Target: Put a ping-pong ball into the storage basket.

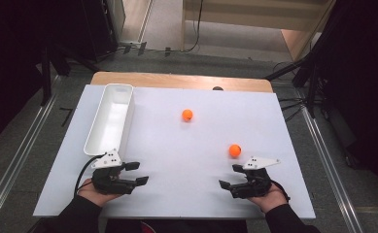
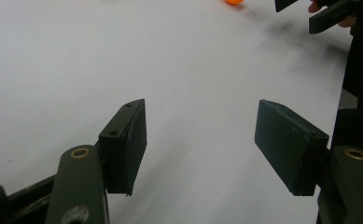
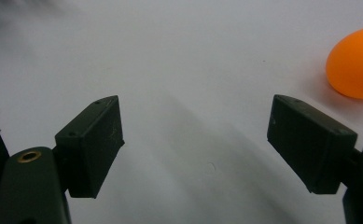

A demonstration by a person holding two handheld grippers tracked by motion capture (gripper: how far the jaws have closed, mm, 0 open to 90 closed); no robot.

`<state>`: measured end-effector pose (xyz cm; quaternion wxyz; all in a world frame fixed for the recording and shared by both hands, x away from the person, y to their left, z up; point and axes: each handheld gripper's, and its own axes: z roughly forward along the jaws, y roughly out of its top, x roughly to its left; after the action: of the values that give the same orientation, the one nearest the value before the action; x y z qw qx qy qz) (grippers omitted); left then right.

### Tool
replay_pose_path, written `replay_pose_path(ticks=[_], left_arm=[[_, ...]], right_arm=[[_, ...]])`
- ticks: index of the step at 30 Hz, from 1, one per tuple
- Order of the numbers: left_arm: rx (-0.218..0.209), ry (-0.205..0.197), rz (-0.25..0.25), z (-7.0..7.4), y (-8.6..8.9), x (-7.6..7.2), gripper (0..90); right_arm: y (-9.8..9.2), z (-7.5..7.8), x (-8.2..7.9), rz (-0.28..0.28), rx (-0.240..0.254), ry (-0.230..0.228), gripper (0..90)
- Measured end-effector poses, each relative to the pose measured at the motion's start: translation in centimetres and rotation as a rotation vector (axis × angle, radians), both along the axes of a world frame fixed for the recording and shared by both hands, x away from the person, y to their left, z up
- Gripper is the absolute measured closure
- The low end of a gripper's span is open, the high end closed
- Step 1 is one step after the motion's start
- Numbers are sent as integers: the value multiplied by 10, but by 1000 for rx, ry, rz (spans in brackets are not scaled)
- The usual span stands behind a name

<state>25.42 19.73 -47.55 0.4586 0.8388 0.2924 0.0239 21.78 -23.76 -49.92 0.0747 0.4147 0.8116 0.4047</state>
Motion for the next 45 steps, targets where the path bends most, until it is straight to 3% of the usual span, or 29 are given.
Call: replay_pose_path(ticks=[9,18,45], left_arm=[[1,-15,-4,0,0,-2,348],[-21,7,0,0,2,-2,296],[25,3,16,-1,1,0,269]], right_arm=[[-2,-1,1,-17,13,-12,168],[1,-3,2,-13,-16,-8,168],[2,-3,0,-8,-17,12,167]])
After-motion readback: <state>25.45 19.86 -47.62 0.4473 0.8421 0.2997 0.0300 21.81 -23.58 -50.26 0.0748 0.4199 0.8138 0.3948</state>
